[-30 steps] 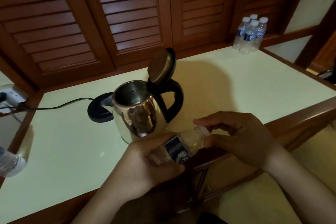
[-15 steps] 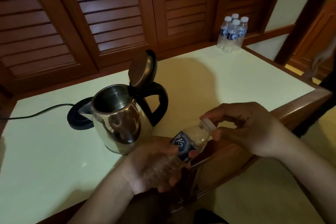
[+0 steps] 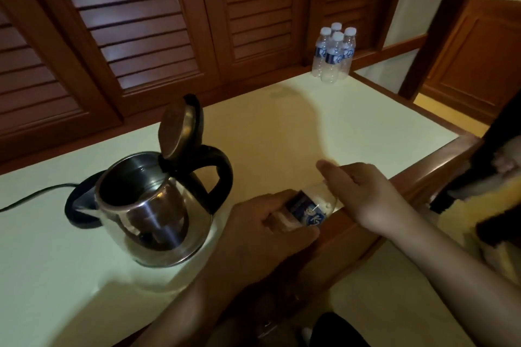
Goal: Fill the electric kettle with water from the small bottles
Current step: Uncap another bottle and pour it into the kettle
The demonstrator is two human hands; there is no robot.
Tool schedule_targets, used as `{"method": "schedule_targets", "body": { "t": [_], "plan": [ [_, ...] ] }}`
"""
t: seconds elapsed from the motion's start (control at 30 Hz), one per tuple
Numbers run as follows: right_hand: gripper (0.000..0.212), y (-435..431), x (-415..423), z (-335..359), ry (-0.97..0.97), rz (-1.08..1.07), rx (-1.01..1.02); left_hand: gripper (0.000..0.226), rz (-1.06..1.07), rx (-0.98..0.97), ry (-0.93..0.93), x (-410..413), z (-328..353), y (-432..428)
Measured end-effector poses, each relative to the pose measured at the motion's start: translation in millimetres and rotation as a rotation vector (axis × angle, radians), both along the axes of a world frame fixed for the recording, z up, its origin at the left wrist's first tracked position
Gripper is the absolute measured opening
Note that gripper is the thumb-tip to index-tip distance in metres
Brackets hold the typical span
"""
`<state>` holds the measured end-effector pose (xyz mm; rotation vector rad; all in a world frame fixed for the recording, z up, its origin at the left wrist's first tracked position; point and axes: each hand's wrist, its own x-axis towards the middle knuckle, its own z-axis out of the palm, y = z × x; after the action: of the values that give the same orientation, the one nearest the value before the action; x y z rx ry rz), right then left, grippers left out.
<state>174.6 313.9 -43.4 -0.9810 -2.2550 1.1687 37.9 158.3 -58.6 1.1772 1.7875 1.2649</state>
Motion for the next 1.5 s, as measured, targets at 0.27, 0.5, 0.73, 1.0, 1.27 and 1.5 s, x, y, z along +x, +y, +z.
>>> {"method": "schedule_targets", "body": {
  "t": [0.27, 0.5, 0.73, 1.0, 1.27, 1.5],
  "plan": [
    [0.056, 51.9, 8.1, -17.6, 0.252, -0.091, -0.148, 0.028, -0.017, 0.049, -0.100, 9.3, -8.4, 91.8],
    [0.037, 153.0, 23.8, -12.9, 0.394, -0.155, -0.221, 0.037, -0.127, -0.049, 0.091, 13.6, -9.0, 192.1],
    [0.038, 242.3, 13.2, -8.2, 0.441, -0.044, -0.191, 0.021, 0.032, -0.039, 0.177, 4.7, -15.1, 279.0],
    [0.029, 320.5, -8.1, -54.1, 0.358, 0.008, -0.198, 0.035, 0.268, 0.080, 0.109, -16.0, -26.1, 382.8],
    [0.042, 371.0, -8.9, -74.2, 0.221, -0.142, -0.071, 0.039, 0.396, 0.055, 0.188, -19.7, -44.7, 490.5],
    [0.043, 383.5, -1.8, -88.0, 0.241, -0.153, -0.142, 0.044, 0.494, 0.071, 0.233, -15.9, -54.7, 536.6]
  ]
}}
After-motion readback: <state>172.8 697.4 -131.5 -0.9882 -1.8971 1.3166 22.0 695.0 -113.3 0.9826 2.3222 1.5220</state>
